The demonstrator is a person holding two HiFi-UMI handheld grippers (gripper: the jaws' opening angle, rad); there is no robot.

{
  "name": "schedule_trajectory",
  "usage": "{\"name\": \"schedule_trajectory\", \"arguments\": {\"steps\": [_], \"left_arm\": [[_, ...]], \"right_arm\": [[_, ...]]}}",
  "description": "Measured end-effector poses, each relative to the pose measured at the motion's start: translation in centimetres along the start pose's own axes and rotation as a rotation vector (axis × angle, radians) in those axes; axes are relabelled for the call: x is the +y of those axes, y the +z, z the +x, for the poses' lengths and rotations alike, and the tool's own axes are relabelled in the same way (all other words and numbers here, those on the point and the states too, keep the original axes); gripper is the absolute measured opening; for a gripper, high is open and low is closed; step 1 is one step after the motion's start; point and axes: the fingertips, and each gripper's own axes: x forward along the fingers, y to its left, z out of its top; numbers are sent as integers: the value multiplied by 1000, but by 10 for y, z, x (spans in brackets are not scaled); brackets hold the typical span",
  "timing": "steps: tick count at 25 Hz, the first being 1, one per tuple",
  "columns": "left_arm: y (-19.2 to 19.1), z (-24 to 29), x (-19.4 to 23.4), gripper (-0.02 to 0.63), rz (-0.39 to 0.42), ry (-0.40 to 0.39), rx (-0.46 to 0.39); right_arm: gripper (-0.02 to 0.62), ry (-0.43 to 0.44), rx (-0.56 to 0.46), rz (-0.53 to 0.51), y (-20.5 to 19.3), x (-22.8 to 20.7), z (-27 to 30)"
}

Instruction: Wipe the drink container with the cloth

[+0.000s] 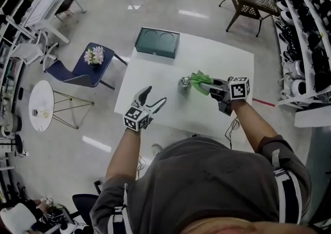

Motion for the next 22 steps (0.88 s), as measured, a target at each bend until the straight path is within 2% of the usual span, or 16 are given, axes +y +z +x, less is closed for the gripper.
{"name": "schedule_trajectory", "arguments": {"steps": [4,5,7,8,13,17,22], "left_arm": [[43,-75,18,351,-69,121,-128],[53,-93,20,322,-79,145,-156],[72,-127,21,208,-76,188,-203],[81,-141,21,174,-67,206,-222],[124,-191,25,76,-61,289,-297],[148,-222,31,14,-104,360,-350],[171,-248,28,5,-109,396,-387]], "right_arm": [[98,-38,-32,-171,28,30,21],[98,-50,-37,-222,35,39,27],[98,-71,-39,-330,46,59,40],[98,-80,-39,-388,52,69,47],[98,-111,-55,-645,80,111,79],[98,-125,-82,-747,93,135,91],[98,-174,-110,-821,108,147,95]]}}
